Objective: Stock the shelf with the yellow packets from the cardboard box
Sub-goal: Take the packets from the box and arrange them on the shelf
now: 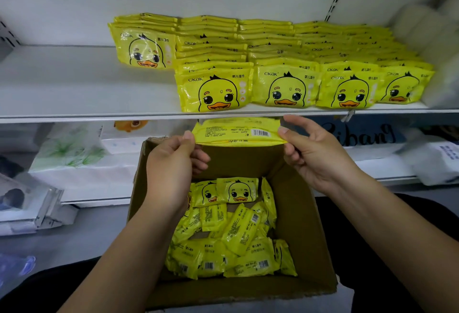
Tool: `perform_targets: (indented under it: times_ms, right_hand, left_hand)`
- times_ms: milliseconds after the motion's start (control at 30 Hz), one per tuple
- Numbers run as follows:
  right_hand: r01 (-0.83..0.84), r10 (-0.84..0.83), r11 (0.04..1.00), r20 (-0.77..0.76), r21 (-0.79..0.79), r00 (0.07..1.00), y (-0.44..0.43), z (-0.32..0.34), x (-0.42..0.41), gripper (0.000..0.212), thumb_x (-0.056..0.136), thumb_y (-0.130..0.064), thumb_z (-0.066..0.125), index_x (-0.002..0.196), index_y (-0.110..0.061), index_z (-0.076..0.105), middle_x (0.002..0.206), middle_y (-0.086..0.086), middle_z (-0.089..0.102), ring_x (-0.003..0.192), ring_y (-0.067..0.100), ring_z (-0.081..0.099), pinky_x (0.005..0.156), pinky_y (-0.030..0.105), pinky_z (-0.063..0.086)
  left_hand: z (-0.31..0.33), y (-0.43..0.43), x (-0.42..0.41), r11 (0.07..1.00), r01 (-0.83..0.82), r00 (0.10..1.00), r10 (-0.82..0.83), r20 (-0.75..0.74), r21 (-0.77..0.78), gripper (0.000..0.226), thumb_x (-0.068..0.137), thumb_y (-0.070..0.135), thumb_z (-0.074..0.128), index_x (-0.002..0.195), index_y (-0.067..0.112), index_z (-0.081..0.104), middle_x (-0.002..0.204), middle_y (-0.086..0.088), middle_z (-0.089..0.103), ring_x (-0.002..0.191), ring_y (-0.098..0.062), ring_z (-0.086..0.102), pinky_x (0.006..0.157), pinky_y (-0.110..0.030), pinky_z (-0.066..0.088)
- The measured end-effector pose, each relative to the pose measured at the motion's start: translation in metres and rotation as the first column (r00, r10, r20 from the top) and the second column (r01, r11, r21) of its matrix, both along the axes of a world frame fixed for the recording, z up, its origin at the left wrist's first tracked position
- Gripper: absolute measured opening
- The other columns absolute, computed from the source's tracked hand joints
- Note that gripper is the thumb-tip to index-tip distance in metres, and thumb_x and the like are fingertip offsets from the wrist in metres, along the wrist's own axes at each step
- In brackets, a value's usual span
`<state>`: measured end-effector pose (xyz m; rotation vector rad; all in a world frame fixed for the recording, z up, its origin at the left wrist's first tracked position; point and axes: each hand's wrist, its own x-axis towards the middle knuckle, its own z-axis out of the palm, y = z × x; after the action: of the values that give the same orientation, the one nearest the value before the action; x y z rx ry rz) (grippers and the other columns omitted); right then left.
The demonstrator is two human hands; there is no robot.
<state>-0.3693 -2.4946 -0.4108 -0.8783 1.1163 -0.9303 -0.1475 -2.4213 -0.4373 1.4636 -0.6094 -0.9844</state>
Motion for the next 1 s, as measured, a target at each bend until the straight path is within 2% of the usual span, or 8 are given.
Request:
perform_targets:
  times_ms: [100,267,400,500,633,733,833,1000]
  right_hand:
    - [-0.042,0.029,0.993,-0.112,-0.112,0.993,0.002,0.006,0.004,0.024,0.095,-0.014,0.066,0.118,-0.015,0.062,0.058,0.003,0.061,0.049,0.01,0.049,0.045,0.016,0.039]
    - [-0.2,0.186,0.96,-0.088,-0.195,0.979,0.004,0.027,0.008,0.034,0.084,-0.023,0.066,0.109,0.0,0.065,0.086,0.014,0.074,0.078,0.02,0.07,0.071,0.021,0.057]
    - [-0.291,0.208,0.905,-0.273,-0.311,0.939,0.007,0.044,0.024,0.027,0.08,-0.024,0.071,0.098,-0.003,0.069,0.085,0.012,0.076,0.075,0.019,0.072,0.07,0.023,0.058]
    - [-0.226,0.077,0.89,-0.359,-0.396,0.93,0.004,0.054,0.039,0.017,0.084,-0.026,0.074,0.085,-0.01,0.075,0.064,-0.001,0.068,0.055,0.007,0.057,0.054,0.017,0.047]
    - [-0.284,0.052,0.851,-0.467,-0.442,0.883,-0.005,0.064,0.054,0.018,0.091,-0.025,0.07,0.076,-0.016,0.073,0.064,-0.007,0.067,0.06,0.002,0.057,0.058,0.013,0.046]
    - [-0.405,0.084,0.826,-0.624,-0.393,0.777,-0.012,0.064,0.063,0.015,0.093,-0.027,0.069,0.084,-0.016,0.073,0.08,0.008,0.072,0.072,0.01,0.062,0.066,0.019,0.05]
    - [-0.571,0.066,0.72,-0.78,-0.395,0.622,-0.017,0.067,0.08,0.017,0.091,-0.031,0.071,0.104,-0.02,0.069,0.102,-0.005,0.071,0.092,0.008,0.065,0.08,0.032,0.053]
    - [-0.859,0.222,0.474,-0.918,-0.193,0.328,-0.012,0.08,0.129,0.076,0.071,-0.053,0.083,0.138,-0.039,0.048,0.127,-0.025,0.058,0.12,-0.006,0.053,0.098,0.023,0.042]
  left_hand:
    - [-0.003,0.002,0.005,1.0,0.022,0.996,-0.023,0.086,0.014,0.037,0.105,0.03,0.055,0.072,0.018,0.065,0.065,0.003,0.058,0.067,-0.016,0.048,0.066,-0.03,0.038]
    - [0.006,0.004,0.022,0.998,0.009,1.0,-0.01,-0.008,-0.054,0.026,0.093,0.041,0.062,0.071,0.035,0.076,0.124,0.005,0.07,0.119,-0.009,0.061,0.104,-0.033,0.04]
    - [0.011,0.006,0.033,0.996,-0.036,0.991,0.025,-0.13,-0.086,0.039,0.103,0.037,0.057,0.069,0.029,0.074,0.072,0.012,0.067,0.075,-0.009,0.057,0.083,-0.031,0.042]
    - [0.014,0.012,0.039,0.988,-0.012,0.984,-0.015,-0.175,-0.151,0.024,0.088,0.047,0.07,0.083,0.025,0.073,0.084,0.005,0.073,0.082,-0.015,0.063,0.092,-0.042,0.047]
    - [0.02,0.018,0.049,0.978,-0.059,0.995,0.042,-0.088,-0.199,0.013,0.084,0.022,0.081,0.09,0.023,0.07,0.095,-0.001,0.077,0.091,-0.015,0.069,0.095,-0.037,0.053]
    - [0.026,0.022,0.06,0.96,-0.125,0.988,0.098,-0.116,-0.251,0.015,0.086,0.01,0.078,0.089,0.02,0.068,0.091,0.002,0.075,0.085,-0.009,0.067,0.083,-0.022,0.052]
    - [0.028,0.025,0.071,0.945,-0.144,0.987,0.117,-0.106,-0.294,0.016,0.087,0.006,0.077,0.088,0.019,0.069,0.094,0.003,0.075,0.089,-0.002,0.066,0.082,-0.014,0.051]
    - [0.028,0.029,0.084,0.923,-0.14,0.989,0.109,-0.104,-0.358,0.018,0.084,0.005,0.08,0.082,0.022,0.072,0.091,0.001,0.074,0.092,-0.017,0.063,0.091,-0.039,0.05]
